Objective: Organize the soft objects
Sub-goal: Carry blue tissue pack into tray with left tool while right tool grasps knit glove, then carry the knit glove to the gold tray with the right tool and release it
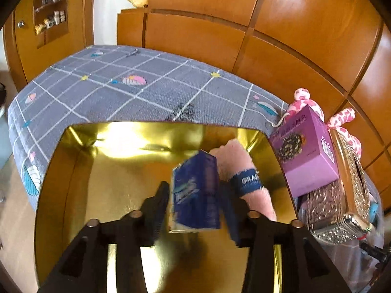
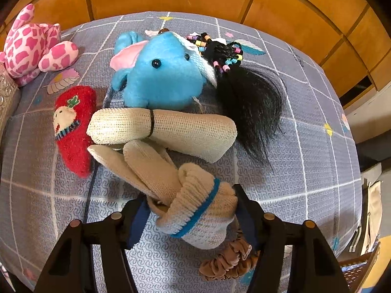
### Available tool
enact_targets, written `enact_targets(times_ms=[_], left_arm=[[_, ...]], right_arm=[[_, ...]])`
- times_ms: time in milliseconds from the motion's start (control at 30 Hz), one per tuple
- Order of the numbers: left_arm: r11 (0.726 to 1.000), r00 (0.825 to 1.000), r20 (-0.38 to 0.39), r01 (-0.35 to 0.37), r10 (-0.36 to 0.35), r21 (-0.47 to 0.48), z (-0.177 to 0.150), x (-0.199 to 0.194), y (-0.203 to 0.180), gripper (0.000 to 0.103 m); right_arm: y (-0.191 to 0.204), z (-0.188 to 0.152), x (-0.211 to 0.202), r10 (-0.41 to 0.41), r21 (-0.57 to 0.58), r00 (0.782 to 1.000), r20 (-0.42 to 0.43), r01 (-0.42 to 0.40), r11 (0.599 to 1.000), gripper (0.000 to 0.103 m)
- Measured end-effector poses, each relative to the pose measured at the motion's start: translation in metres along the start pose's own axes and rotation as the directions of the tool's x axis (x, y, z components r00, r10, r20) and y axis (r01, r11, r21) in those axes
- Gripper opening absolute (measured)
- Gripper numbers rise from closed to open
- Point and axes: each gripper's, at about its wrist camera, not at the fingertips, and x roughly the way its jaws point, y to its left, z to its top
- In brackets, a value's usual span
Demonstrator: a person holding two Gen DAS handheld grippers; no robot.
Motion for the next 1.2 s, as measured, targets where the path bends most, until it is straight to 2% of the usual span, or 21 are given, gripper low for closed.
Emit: enact_targets(times_ms=[267,367,600,733,833,1033,1133,1200], left_arm=[[1.0,0.997,0.071,0.016,-0.018,0.026,-0.006,-0.034,-0.014,0.066],[0.999,0.995,0.096,0.015,-0.02,0.046,-0.014,-0.051,-0.021,0.068],[0.996,0.992,0.115,0.033,-0.042,0.078,-0.03,-0.078,-0.037,0.072],[0.994,0.99,0.133,0.024,-0.038,0.106,-0.036,-0.087,-0.046,0.078],[0.993,0.989,0.138,0.029,-0.045,0.112,-0.038,-0.091,-0.05,0.081],[0.992,0.99,0.135,0.028,-0.044,0.125,-0.042,-0.092,-0.054,0.081],[0.992,0.99,0.135,0.029,-0.046,0.125,-0.044,-0.094,-0.054,0.081],[0.992,0.989,0.138,0.029,-0.046,0.123,-0.044,-0.094,-0.054,0.081]], right_arm=[[0.003,-0.003,-0.007,-0.007,-0.009,1.0,0.019,0.007,1.0,0.057],[0.004,-0.005,-0.011,0.002,-0.004,0.999,0.032,-0.002,1.0,0.055],[0.017,-0.017,-0.035,0.073,0.001,0.992,0.098,-0.073,0.997,0.054],[0.031,-0.028,-0.055,0.139,-0.011,0.978,0.156,-0.139,0.99,0.054],[0.047,-0.034,-0.069,0.199,-0.04,0.961,0.192,-0.195,0.98,0.054],[0.085,-0.048,-0.108,0.332,-0.138,0.904,0.27,-0.304,0.942,0.054],[0.099,-0.05,-0.126,0.422,-0.186,0.858,0.291,-0.382,0.905,0.054],[0.108,-0.052,-0.137,0.46,-0.222,0.835,0.301,-0.408,0.886,0.054]])
